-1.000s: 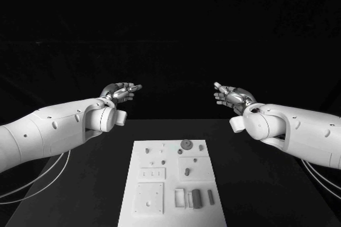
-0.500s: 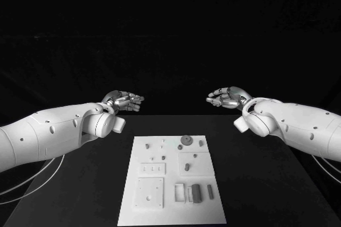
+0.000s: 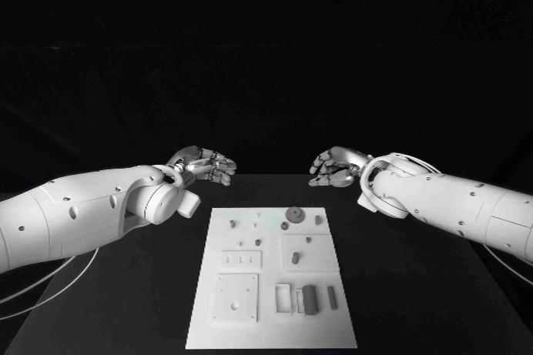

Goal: Assemble the parts on the task board

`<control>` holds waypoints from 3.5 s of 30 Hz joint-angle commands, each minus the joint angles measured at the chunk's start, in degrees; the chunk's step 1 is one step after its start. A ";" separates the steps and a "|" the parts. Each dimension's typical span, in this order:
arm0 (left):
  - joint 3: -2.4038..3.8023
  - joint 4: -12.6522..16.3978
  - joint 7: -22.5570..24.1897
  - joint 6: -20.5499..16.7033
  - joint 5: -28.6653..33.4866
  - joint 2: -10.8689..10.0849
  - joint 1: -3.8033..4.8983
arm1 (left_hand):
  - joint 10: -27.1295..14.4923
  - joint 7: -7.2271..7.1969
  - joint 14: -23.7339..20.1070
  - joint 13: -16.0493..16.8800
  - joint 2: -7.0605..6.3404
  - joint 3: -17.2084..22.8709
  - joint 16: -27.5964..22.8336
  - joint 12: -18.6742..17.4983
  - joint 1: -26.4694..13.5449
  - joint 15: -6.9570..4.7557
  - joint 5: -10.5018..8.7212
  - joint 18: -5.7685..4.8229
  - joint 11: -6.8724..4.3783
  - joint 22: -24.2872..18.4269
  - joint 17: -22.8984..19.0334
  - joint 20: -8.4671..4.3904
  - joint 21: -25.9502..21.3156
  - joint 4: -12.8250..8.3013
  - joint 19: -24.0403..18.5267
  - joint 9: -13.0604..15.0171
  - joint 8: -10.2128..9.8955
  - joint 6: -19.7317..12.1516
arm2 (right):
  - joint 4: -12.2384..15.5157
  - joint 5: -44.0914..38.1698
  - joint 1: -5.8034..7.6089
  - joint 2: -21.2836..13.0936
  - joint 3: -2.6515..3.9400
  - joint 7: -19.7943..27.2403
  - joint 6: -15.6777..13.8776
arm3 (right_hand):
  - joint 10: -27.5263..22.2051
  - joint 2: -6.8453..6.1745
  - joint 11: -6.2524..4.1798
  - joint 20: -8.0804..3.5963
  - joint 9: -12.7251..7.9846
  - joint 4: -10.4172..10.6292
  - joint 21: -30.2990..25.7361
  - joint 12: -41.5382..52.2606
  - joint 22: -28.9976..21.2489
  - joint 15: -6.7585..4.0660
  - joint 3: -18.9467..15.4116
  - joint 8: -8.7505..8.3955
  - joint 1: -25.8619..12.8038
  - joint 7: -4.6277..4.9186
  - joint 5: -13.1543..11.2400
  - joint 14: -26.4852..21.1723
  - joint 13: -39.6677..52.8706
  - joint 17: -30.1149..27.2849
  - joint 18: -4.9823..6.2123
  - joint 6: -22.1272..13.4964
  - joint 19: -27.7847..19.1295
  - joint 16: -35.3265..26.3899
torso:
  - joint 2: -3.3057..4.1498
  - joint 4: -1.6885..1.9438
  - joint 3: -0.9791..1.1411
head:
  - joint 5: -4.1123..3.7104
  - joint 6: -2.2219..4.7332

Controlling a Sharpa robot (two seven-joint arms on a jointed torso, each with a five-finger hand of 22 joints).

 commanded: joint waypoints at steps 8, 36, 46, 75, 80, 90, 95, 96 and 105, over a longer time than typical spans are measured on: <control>0.14 5.17 1.35 0.97 -0.84 -2.05 0.12 | -0.25 0.40 0.26 -0.06 -0.45 -0.13 -0.87 -1.13 -1.45 0.19 0.28 0.42 0.46 -0.01 0.70 -0.47 -0.36 -0.63 0.27 -0.46 -0.97 0.04 | 2.44 -23.21 -0.35 2.14 0.02 -2.11 3.35 | 6.33 -1.02 -2.79 -9.20 0.40 -0.31 14.03 -2.34 5.36 -7.71 -3.60 -1.88 4.82 -0.02 0.26 24.03 3.46 15.79 1.65 5.19 26.57 21.49 | 3.36 2.34 0.09 | -0.81 0.29; 0.81 8.28 1.02 0.24 0.43 -3.20 0.83 | -1.90 1.07 0.19 -0.24 -2.80 -0.63 -1.81 -2.96 -2.84 0.25 0.17 -0.33 1.38 0.12 2.03 -1.13 -0.81 -0.64 0.36 -0.87 -2.32 -1.22 | 4.30 -35.45 -2.64 5.06 -0.23 -7.44 7.00 | -3.48 -2.51 -0.06 -13.57 -0.40 6.04 30.60 -7.06 4.59 -5.35 -6.68 -5.78 8.19 -1.44 0.41 24.89 -1.63 20.13 1.65 3.18 28.31 39.09 | 8.15 4.48 -0.10 | -2.11 0.99; 0.80 8.10 0.66 0.29 0.43 -3.22 0.83 | -2.07 1.15 0.19 -0.23 -2.85 -0.63 -1.95 -3.15 -3.00 0.26 0.17 -0.42 1.49 0.14 2.22 -1.17 -0.87 -0.51 0.36 -0.88 -2.45 -1.36 | 4.00 -36.43 -2.66 4.58 -0.26 -8.09 6.40 | -6.22 -3.43 1.39 -13.26 -0.60 6.05 29.76 -7.04 4.23 -3.94 -5.79 -5.92 7.25 -1.65 0.41 23.93 -3.46 19.38 1.65 3.01 28.25 39.99 | 8.83 4.46 -0.08 | -2.27 0.98; 0.84 8.23 -0.40 1.19 0.36 -3.37 0.85 | -2.50 1.30 0.11 -0.21 -3.07 -0.60 -2.35 -3.62 -3.32 0.28 0.17 -0.59 1.71 0.18 2.64 -1.27 -1.08 -0.21 0.28 -0.88 -2.72 -1.68 | 3.23 -36.72 -3.37 5.07 -0.27 -8.29 5.57 | -0.88 -3.44 -1.03 -13.15 1.54 5.88 31.34 -2.64 4.89 -6.25 -5.80 -3.99 8.54 -2.74 0.35 21.37 9.19 16.89 1.65 3.67 27.23 43.11 | 9.67 4.47 -0.06 | -2.21 0.89; 0.84 8.08 -0.51 1.18 0.29 -3.32 0.85 | -2.53 1.31 0.11 -0.21 -3.06 -0.58 -2.38 -3.65 -3.33 0.28 0.17 -0.60 1.72 0.19 2.68 -1.28 -1.09 -0.19 0.27 -0.88 -2.74 -1.70 | 3.77 -36.99 -3.38 4.79 -0.27 -8.52 6.51 | -0.91 -3.16 -1.33 -13.20 2.59 5.91 31.69 -2.33 4.88 -6.55 -5.96 -2.89 8.69 -2.03 0.36 21.51 11.71 16.42 1.65 5.66 27.24 43.52 | 9.78 4.47 -0.04 | -2.32 0.71; 0.84 8.06 -0.69 1.18 0.20 -3.44 0.85 | -2.55 1.32 0.11 -0.19 -3.05 -0.53 -2.43 -3.69 -3.29 0.28 0.17 -0.61 1.74 0.20 2.75 -1.29 -1.12 -0.17 0.27 -0.87 -2.77 -1.72 | 4.57 -37.87 -3.50 4.19 -0.27 -9.06 7.20 | 0.13 -2.63 -1.91 -13.43 4.02 5.90 32.26 -1.79 4.85 -7.10 -6.05 -2.03 9.24 -1.75 0.38 21.76 15.56 15.61 1.65 8.28 27.38 44.11 | 9.87 4.51 0.00 | -2.40 0.45; 0.84 8.10 -0.72 1.22 0.19 -3.43 0.85 | -2.56 1.33 0.11 -0.18 -3.05 -0.51 -2.46 -3.72 -3.27 0.28 0.17 -0.62 1.74 0.21 2.79 -1.30 -1.13 -0.17 0.26 -0.86 -2.78 -1.73 | 4.62 -38.17 -3.52 4.25 -0.27 -9.23 7.34 | 0.39 -2.55 -2.05 -13.47 4.24 5.89 32.38 -1.77 4.84 -7.23 -6.10 -2.11 9.54 -1.72 0.38 21.78 16.34 15.44 1.65 8.49 27.40 44.25 | 9.96 4.50 -0.02 | -2.46 0.49; 0.84 8.10 -0.73 1.22 0.19 -3.43 0.85 | -2.56 1.33 0.11 -0.18 -3.05 -0.51 -2.46 -3.72 -3.27 0.28 0.17 -0.62 1.74 0.21 2.79 -1.30 -1.13 -0.17 0.26 -0.86 -2.78 -1.73 | 4.62 -38.17 -3.52 4.25 -0.27 -9.25 7.30 | 0.47 -2.52 -2.08 -13.48 4.28 5.90 32.40 -1.75 4.84 -7.26 -6.10 -2.13 9.58 -1.71 0.39 21.78 16.49 15.41 1.65 8.50 27.40 44.28 | 9.96 4.50 -0.02 | -2.46 0.49; 0.84 8.00 -0.83 1.21 0.09 -3.33 0.85 | -2.58 1.34 0.12 -0.17 -3.06 -0.49 -2.50 -3.76 -3.27 0.28 0.17 -0.63 1.76 0.22 2.85 -1.30 -1.15 -0.16 0.27 -0.86 -2.80 -1.76 | 4.45 -38.27 -3.79 4.97 -0.30 -9.59 7.26 | 0.59 -2.48 -2.18 -13.46 4.38 5.94 32.52 -2.02 4.80 -7.37 -6.22 -2.97 9.86 -1.46 0.39 21.72 17.79 15.08 1.65 7.73 27.34 44.47 | 10.12 4.55 -0.02 | -2.69 0.55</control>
